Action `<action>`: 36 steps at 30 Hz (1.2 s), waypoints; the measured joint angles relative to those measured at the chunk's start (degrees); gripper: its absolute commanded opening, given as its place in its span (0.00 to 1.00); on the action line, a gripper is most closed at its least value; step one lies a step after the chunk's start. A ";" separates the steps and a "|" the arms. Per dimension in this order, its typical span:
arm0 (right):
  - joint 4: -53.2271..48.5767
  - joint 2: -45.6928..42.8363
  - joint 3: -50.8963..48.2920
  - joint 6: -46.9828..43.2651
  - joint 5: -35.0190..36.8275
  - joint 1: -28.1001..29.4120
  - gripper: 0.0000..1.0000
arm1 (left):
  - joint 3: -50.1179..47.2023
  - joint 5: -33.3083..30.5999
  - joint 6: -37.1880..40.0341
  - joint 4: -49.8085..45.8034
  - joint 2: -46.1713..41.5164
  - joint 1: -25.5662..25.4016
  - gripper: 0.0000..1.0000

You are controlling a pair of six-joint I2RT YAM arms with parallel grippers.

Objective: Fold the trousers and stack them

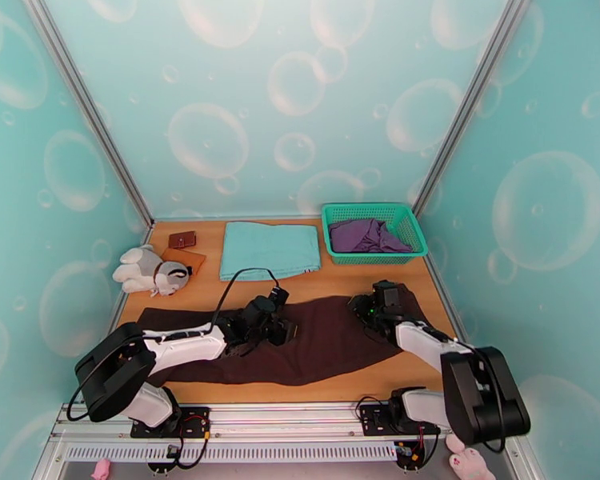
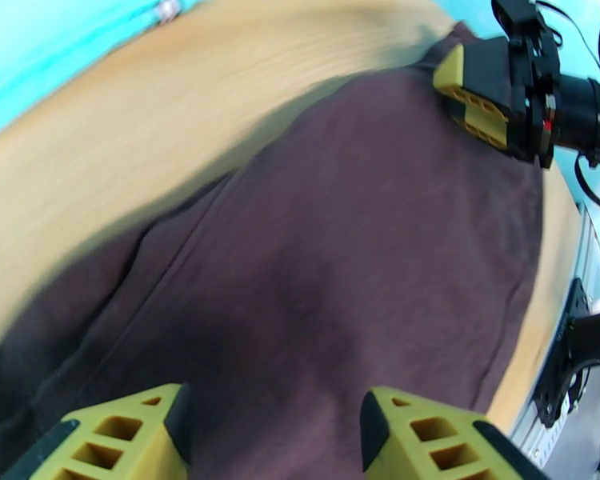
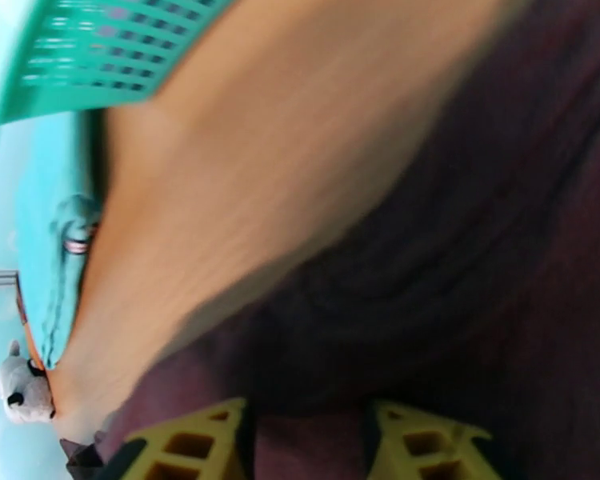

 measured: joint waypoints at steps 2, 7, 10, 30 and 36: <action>1.73 1.66 0.79 0.90 -0.17 -2.45 0.35 | -0.39 -0.66 -1.42 0.50 0.68 0.00 0.61; 2.89 2.10 0.81 1.40 -0.37 -13.57 0.37 | -2.19 -6.67 -3.74 1.16 -2.45 0.28 0.64; 0.98 0.42 0.79 1.14 1.95 -20.15 0.37 | -3.50 -12.26 -4.63 -0.24 -7.96 1.33 0.63; 6.08 -3.50 13.05 -8.61 -5.44 15.23 0.61 | -16.33 -22.27 -17.27 -18.08 -39.26 42.29 0.62; 14.58 6.93 12.33 -12.81 -8.74 21.99 0.61 | -16.33 -16.22 -17.51 -18.03 -31.78 51.45 0.59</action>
